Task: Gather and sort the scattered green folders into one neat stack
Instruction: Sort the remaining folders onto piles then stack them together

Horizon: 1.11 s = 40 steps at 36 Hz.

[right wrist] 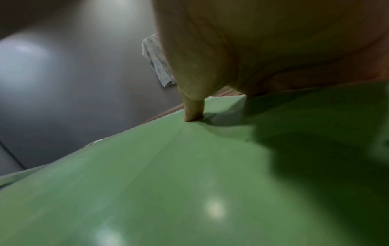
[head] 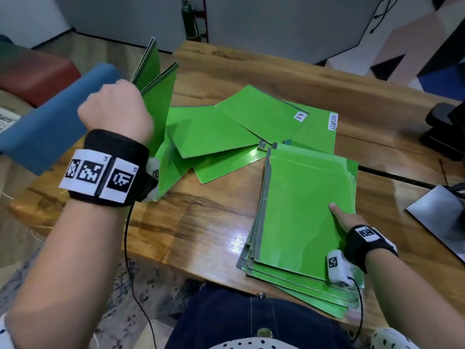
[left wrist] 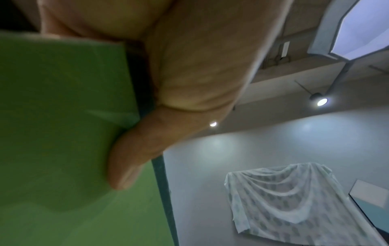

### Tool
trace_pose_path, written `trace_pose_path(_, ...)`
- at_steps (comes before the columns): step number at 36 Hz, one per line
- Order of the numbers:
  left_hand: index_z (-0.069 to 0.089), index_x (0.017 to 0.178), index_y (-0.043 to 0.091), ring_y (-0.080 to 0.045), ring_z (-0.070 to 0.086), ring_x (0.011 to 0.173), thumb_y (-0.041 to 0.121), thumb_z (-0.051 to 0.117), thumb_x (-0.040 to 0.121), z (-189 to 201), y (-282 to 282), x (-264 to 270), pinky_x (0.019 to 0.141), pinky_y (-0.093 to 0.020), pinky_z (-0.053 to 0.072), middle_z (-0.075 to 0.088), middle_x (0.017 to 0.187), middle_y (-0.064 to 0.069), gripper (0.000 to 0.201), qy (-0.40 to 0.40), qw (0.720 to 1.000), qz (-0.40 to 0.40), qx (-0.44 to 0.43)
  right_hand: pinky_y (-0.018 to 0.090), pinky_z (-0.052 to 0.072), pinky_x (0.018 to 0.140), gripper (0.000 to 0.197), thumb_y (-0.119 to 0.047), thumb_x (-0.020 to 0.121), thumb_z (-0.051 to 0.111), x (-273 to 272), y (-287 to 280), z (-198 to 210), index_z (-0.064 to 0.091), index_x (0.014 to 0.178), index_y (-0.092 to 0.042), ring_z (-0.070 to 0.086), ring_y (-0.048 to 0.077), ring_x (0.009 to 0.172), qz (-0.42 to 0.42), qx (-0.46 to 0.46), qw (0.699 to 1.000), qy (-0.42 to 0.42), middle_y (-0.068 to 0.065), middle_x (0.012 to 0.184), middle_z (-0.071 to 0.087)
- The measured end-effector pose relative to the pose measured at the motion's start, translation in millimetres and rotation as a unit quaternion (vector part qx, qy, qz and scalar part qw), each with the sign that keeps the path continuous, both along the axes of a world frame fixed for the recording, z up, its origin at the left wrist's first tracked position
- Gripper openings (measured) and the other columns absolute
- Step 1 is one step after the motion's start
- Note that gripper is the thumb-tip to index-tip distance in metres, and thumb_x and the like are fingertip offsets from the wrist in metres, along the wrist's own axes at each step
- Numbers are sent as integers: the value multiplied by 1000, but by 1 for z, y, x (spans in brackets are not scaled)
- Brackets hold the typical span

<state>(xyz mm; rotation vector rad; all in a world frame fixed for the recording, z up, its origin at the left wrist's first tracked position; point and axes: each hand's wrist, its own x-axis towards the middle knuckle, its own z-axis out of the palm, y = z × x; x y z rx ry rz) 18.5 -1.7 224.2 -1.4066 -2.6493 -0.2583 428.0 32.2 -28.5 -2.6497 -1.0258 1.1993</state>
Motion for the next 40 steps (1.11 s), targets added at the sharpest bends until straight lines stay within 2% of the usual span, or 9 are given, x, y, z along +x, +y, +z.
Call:
trace_pose_path(7,57,112,2,-50,53,106,2,53,82,22,-7,13,84,-49,44,56,113,-30,30,-2,999,-51,15,43,40,99,95,-72,82,42,1,1,1,36,141,2,49,37,122,5,1,1000,-3,22,145,39)
trace_pose_path(11,62,104,7,-43,56,102,5,53,79,12,7,14,80,-42,44,60,103,-22,27,-105,986,-126,32,41,40,97,95,-72,83,41,-1,-1,3,35,141,2,49,37,122,4,3,1000,-4,22,145,39)
trace_pose_path(15,50,92,13,-22,50,88,6,60,87,-27,24,34,64,-22,28,49,88,-11,13,-302,940,-157,-8,45,38,102,96,-72,81,45,1,-2,4,34,142,1,47,38,124,-5,8,1000,12,21,146,38)
trace_pose_path(20,45,97,10,-18,43,86,6,62,87,-120,23,67,68,-26,35,47,84,-5,21,-472,863,-159,-80,45,38,104,94,-70,81,48,4,-4,6,35,142,0,47,38,125,-8,11,1000,24,20,146,39)
trace_pose_path(23,46,107,7,-23,50,96,7,60,89,-163,13,83,81,-30,39,53,96,-10,23,-488,850,-148,-133,46,37,105,93,-69,81,49,4,-4,6,35,142,1,47,38,125,-15,12,999,30,20,145,40)
trace_pose_path(26,37,133,1,-31,49,119,11,55,93,-184,2,93,95,-33,39,50,128,-19,46,-476,844,-129,-211,44,37,104,91,-66,84,49,3,-5,8,35,141,2,46,38,126,-18,11,999,28,21,145,40)
trace_pose_path(34,39,129,-10,-35,58,105,2,49,91,-192,-10,89,78,-34,48,53,125,-25,41,-375,858,-124,-329,42,38,104,91,-68,83,48,3,-6,9,36,140,3,47,36,125,-17,14,999,33,20,145,40)
trace_pose_path(37,30,133,-6,-33,59,101,4,52,89,-193,-11,88,70,-31,49,55,120,-21,50,-352,852,-138,-362,42,37,103,90,-67,85,47,2,-7,9,36,140,3,47,36,126,-15,13,999,35,21,145,40)
trace_pose_path(40,41,127,1,-30,59,94,4,60,85,-193,-9,93,67,-32,51,58,116,-18,46,-340,846,-167,-374,40,38,101,89,-66,86,46,2,-7,9,36,140,3,47,36,126,-12,15,999,34,21,145,40)
